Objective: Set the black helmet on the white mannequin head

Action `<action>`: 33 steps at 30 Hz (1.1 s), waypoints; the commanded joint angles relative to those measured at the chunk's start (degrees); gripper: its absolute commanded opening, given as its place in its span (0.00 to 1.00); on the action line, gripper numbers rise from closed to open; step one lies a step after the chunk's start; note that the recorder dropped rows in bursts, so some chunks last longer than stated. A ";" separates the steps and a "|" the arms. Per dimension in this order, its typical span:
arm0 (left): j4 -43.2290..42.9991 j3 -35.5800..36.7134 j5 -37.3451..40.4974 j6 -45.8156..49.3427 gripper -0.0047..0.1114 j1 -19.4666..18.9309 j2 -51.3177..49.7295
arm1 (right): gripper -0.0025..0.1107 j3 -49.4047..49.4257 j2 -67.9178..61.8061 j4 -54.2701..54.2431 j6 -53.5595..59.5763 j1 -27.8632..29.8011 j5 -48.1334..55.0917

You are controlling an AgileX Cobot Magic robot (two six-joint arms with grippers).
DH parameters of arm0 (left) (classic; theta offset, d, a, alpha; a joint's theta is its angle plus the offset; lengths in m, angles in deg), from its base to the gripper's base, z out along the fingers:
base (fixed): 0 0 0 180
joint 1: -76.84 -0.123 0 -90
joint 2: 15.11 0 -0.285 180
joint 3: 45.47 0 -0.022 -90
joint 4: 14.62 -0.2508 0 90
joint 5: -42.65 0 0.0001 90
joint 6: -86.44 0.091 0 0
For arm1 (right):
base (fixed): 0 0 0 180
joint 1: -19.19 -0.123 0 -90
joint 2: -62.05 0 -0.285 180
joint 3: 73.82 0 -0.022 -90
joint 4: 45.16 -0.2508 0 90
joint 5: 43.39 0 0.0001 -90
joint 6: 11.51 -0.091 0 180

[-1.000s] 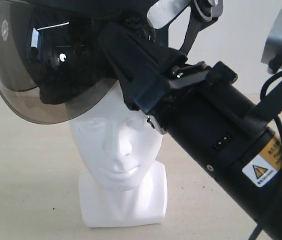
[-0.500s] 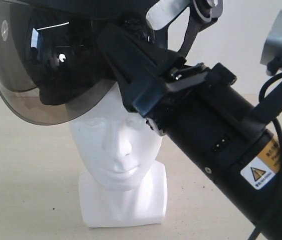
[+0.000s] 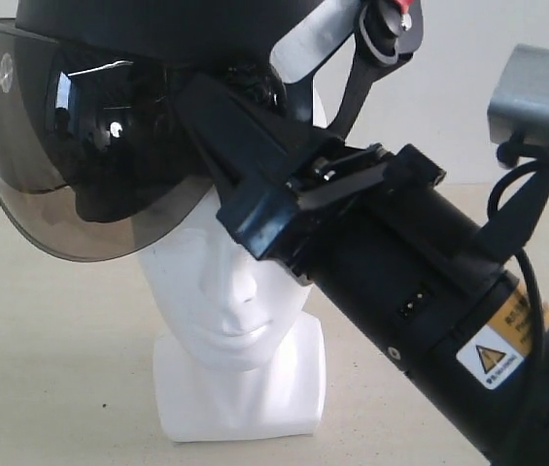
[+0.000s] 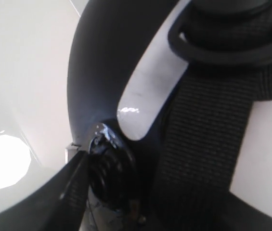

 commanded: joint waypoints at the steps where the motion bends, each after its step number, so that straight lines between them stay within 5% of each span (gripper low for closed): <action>1: 0.52 0.18 0.12 0.49 0.08 0.10 0.22 | 0.02 2.49 0.45 -7.58 2.64 0.57 -0.95; 33: 0.52 0.18 0.12 0.49 0.08 0.10 0.22 | 0.02 3.92 0.45 -9.80 3.68 0.69 -0.95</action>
